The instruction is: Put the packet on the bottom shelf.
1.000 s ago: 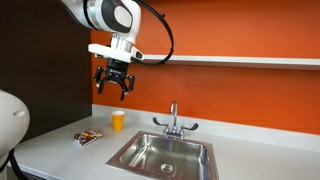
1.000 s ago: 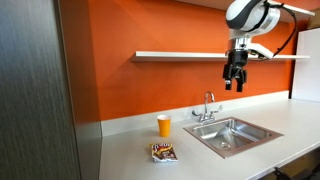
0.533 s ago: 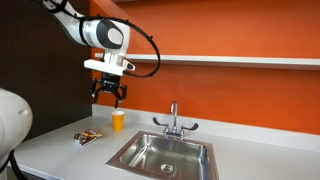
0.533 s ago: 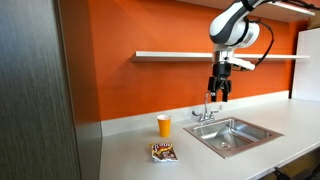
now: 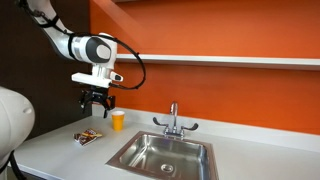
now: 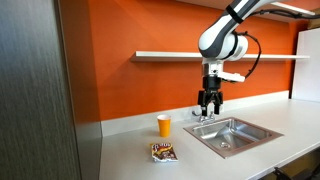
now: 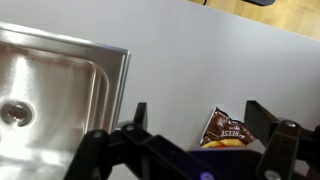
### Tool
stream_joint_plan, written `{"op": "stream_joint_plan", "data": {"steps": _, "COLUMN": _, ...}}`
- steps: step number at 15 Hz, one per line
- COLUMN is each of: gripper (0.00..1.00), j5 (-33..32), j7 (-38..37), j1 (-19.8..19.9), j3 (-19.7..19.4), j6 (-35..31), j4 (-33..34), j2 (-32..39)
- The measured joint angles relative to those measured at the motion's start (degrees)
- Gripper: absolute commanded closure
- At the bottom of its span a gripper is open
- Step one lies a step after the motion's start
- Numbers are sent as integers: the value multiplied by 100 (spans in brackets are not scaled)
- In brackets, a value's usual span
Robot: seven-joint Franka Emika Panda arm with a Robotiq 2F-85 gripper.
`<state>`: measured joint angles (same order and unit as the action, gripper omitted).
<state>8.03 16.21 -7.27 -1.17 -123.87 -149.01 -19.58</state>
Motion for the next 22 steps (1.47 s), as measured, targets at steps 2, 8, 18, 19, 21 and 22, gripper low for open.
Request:
{"op": "stream_joint_plan", "data": {"steps": 2, "gripper": 0, "j5": 79, "j7": -110, "j1": -112, "j3": 146, "j6": -154, "j4": -10, "j2": 168}}
{"op": "stream_joint_plan", "data": {"steps": 8, "gripper": 0, "j5": 247, "j7": -237, "j1": -370, "j3": 489, "j6": -921, "j4": 72, "j2": 868}}
{"op": "stream_joint_plan", "data": {"steps": 18, "gripper": 0, "j5": 223, "j7": -348, "j1": -390, "j3": 628, "j6": -1658, "j4": 931, "j2": 2561}}
{"op": "stream_joint_plan", "data": {"steps": 19, "gripper": 0, "j5": 209, "j7": -378, "j1": -390, "j3": 647, "j6": -1670, "j4": 1044, "j2": 2704}}
{"op": "stream_joint_plan", "data": {"steps": 21, "gripper": 0, "j5": 163, "j7": -446, "j1": -390, "j3": 691, "j6": -1690, "j4": 1257, "j2": 2975}}
{"op": "stream_joint_plan", "data": {"steps": 22, "gripper": 0, "j5": 130, "j7": -489, "j1": -390, "j3": 719, "j6": -1694, "j4": 1353, "j2": 3097}}
